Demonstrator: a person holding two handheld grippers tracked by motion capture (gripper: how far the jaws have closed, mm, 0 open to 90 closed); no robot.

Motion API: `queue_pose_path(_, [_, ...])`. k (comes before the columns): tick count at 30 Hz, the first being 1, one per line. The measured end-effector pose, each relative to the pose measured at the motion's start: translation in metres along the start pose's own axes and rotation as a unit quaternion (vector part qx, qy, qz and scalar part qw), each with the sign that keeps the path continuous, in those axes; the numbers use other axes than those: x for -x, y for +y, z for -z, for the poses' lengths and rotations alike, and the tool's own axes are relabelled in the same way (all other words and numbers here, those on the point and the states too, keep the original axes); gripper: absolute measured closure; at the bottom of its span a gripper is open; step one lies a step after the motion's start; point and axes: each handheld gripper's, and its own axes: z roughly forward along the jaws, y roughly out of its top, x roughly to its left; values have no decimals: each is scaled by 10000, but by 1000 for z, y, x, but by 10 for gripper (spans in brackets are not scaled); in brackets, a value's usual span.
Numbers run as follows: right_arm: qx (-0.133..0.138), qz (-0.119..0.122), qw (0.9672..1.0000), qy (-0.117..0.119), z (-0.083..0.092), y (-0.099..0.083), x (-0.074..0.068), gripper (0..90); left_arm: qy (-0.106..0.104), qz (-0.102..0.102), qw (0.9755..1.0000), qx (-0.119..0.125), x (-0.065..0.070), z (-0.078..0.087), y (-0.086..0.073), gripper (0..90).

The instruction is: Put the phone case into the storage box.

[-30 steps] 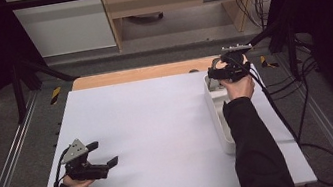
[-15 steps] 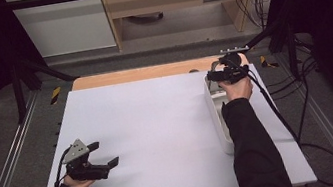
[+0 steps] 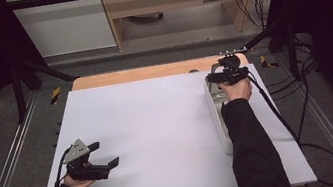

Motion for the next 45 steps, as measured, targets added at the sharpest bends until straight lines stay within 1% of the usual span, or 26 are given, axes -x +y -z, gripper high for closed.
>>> queue_pose_path(11, [-120, 85, 9999, -8, -5, -2, -2, 116, -8, -7, 10000, -11, 0, 0, 0, 11])
queue_pose_path(22, [-172, 115, 9998, -58, -10, -4, -4, 114, -23, -14, 10000, -13, 0, 0, 0, 11])
queue_pose_path(29, [-139, 172, 9997, -53, -11, -5, -5, 111, -29, -17, 10000, -18, 0, -1, 0, 11])
queue_pose_path(31, [-111, 224, 9997, -86, -11, -5, -5, 86, -34, -20, 10000, -21, 0, -1, 0, 11])
queue_pose_path(34, [-108, 272, 9995, -109, -11, -5, -5, 23, -39, -28, 10000, -28, 0, -1, 0, 11])
queue_pose_path(36, [-71, 291, 9995, -107, -11, -5, -5, 5, -41, -30, 10000, -29, 0, -1, 0, 11])
queue_pose_path(39, [43, 306, 9995, -117, -9, -4, -4, 5, -47, -29, 10000, -31, 0, -1, 0, 11])
queue_pose_path(41, [102, 301, 9995, -77, -7, -4, -3, 4, -52, -30, 10000, -38, 0, -2, 0, 11])
queue_pose_path(45, [314, 310, 9990, 14, -1, -2, -2, 4, -56, -24, 10000, -36, 0, -2, 0, 11])
